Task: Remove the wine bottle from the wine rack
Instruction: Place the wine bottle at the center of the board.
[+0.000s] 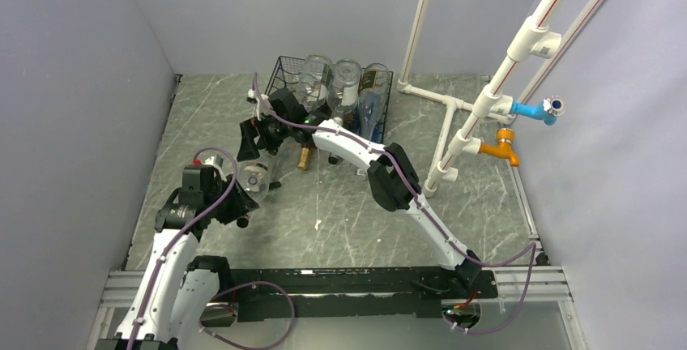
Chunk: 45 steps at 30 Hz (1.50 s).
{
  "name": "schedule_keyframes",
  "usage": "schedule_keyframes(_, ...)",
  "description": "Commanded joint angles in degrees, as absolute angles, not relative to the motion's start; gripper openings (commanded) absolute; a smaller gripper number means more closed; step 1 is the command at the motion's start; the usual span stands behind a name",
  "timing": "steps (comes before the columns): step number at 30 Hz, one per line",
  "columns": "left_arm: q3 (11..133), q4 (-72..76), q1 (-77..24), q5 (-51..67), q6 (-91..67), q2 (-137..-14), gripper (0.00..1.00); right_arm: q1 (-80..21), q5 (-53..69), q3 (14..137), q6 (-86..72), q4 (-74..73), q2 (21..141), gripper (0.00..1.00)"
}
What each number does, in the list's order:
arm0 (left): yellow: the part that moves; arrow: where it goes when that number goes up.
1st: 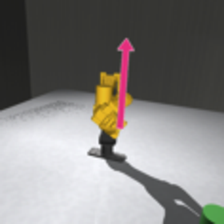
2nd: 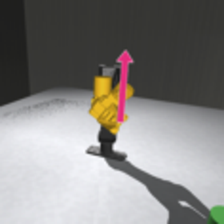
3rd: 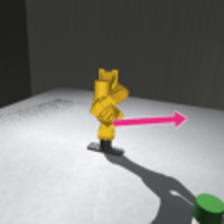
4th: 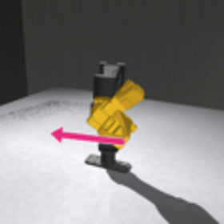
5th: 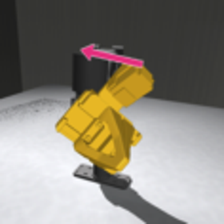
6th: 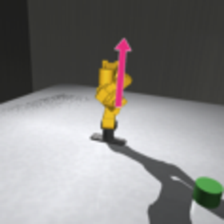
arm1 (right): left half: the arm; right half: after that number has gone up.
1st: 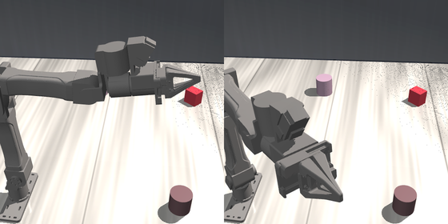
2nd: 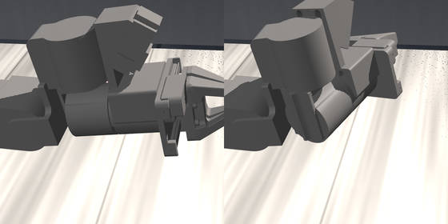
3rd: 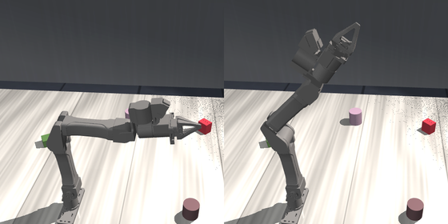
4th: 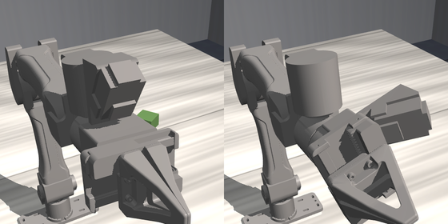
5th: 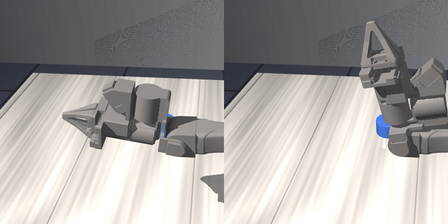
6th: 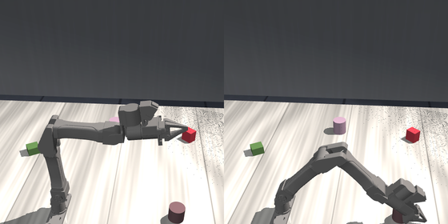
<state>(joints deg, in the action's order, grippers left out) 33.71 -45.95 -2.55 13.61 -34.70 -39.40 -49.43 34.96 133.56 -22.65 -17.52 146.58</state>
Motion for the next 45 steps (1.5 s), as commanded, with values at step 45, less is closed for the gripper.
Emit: schedule_keyframes(45, 48.5, -41.3, -1.7, 13.4, -29.6, -50.5, 0.0, -48.1, 37.2, 136.8, -16.9, -18.8, 131.1, 1.0)
